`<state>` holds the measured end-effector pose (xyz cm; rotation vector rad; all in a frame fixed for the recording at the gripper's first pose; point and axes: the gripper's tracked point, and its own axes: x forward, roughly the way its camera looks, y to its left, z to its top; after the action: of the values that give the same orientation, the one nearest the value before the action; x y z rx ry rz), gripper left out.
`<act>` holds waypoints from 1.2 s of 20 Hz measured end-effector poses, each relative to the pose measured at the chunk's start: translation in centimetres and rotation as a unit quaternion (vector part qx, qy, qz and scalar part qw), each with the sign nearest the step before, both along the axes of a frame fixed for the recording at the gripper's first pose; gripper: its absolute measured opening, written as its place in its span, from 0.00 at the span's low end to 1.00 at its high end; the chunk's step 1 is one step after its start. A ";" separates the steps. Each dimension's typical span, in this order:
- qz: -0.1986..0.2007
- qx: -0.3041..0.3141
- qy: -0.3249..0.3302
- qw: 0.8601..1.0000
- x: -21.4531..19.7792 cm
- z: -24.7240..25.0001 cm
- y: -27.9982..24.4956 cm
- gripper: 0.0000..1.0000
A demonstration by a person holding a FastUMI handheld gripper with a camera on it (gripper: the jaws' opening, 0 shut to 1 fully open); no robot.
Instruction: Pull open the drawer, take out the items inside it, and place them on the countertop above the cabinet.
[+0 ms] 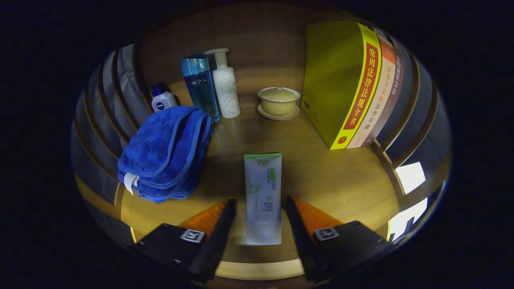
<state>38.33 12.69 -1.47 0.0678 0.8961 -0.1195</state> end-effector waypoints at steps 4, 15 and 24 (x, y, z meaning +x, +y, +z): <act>0.013 0.005 -0.058 0.998 -0.9 3.5 1.5 0.98; 0.107 0.005 -0.337 0.935 -13.1 15.6 7.1 0.97; 0.065 -0.027 -0.411 0.909 -21.9 7.5 5.4 0.97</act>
<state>16.39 18.09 6.04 0.0019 0.0486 0.0149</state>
